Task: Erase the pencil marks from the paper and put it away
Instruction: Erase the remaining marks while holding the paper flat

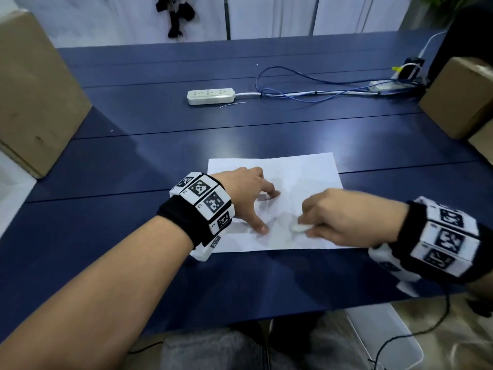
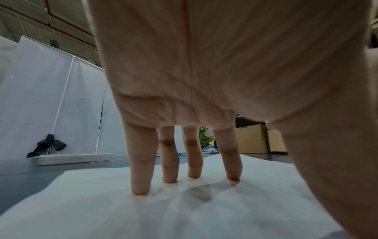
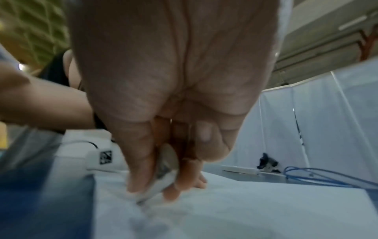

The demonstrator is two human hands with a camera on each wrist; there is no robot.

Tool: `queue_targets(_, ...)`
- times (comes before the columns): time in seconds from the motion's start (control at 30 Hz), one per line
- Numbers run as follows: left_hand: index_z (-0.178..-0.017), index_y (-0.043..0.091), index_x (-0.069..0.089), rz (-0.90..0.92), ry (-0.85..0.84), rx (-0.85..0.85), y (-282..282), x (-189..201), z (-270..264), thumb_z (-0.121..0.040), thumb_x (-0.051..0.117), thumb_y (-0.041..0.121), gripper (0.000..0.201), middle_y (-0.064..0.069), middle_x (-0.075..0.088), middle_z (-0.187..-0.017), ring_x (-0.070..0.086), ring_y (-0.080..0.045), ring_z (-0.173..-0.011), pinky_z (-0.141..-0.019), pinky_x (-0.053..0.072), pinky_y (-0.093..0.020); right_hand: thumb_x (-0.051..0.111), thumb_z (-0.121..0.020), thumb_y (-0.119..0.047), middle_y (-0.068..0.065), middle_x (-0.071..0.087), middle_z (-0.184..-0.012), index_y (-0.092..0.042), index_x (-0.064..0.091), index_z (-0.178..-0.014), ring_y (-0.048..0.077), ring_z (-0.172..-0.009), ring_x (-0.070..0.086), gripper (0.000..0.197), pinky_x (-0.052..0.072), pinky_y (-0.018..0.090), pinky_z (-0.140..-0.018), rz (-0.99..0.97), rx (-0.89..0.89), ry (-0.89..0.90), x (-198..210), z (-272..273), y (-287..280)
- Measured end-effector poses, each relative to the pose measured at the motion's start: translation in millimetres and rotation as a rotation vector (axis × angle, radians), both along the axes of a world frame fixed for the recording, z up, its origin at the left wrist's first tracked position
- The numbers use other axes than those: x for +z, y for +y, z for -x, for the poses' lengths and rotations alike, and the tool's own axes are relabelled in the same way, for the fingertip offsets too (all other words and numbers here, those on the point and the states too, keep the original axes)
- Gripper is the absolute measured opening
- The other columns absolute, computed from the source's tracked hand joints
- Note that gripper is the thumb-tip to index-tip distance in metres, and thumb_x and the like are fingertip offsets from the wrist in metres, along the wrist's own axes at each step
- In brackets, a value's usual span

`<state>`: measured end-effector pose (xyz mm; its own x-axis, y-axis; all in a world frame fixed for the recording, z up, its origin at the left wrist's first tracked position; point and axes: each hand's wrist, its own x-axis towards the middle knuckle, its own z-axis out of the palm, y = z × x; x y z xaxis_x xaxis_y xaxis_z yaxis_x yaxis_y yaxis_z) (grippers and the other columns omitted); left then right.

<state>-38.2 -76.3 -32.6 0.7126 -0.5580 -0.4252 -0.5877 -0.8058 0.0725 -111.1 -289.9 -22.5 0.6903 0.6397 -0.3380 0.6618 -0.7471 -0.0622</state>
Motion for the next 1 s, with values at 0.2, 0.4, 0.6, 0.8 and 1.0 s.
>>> queue_targets(0.2,-0.134,0.044,0.046,-0.014,-0.024,0.003,-3,-1,2,-0.063,0.068,0.076,0.080,0.007,0.042,-0.127,0.046,-0.020,-0.115,-0.095,0.047,-0.046,0.053,-0.093,-0.043,0.002,0.071,-0.090,-0.016,0.071,-0.099,0.024,-0.091,0.060,0.033,0.051,0.040,-0.083,0.005,-0.204,-0.077,-1,-43,-6)
queue_targets(0.4,-0.132,0.041,0.048,0.006,-0.060,0.016,-4,-3,7,-0.062,0.067,0.078,0.081,0.007,0.044,-0.124,0.045,-0.019,-0.115,-0.090,0.048,-0.042,0.057,-0.093,-0.033,-0.002,0.065,-0.096,-0.018,0.070,-0.101,0.019,-0.094,0.058,0.021,0.048,0.035,-0.082,-0.046,-0.059,-0.045,-3,-24,-10)
queue_targets(0.6,-0.135,0.042,0.046,0.003,-0.061,0.013,-4,-2,8,-0.063,0.068,0.077,0.083,0.009,0.044,-0.125,0.046,-0.017,-0.117,-0.090,0.049,-0.042,0.059,-0.090,-0.041,-0.004,0.071,-0.092,-0.020,0.071,-0.100,0.018,-0.090,0.060,0.026,0.053,0.037,-0.084,-0.038,-0.222,-0.045,-6,-51,-14)
queue_targets(0.8,-0.144,0.045,0.036,-0.018,-0.016,-0.011,2,0,5,-0.064,0.071,0.073,0.092,0.010,0.035,-0.143,0.038,-0.016,-0.130,-0.100,0.044,-0.043,0.062,-0.091,-0.037,-0.004,0.068,-0.090,-0.021,0.073,-0.098,0.013,-0.078,0.052,0.020,0.050,0.032,-0.080,-0.111,-0.146,-0.052,-4,-37,-18)
queue_targets(1.0,-0.150,0.038,0.028,-0.039,-0.003,-0.029,5,1,0,-0.061,0.077,0.068,0.106,0.010,0.037,-0.146,0.039,-0.016,-0.133,-0.105,0.041,-0.045,0.051,-0.087,-0.051,-0.003,0.071,-0.091,-0.020,0.073,-0.100,0.015,-0.084,0.059,0.040,0.050,0.030,-0.082,-0.049,-0.139,0.023,-3,-31,-10)
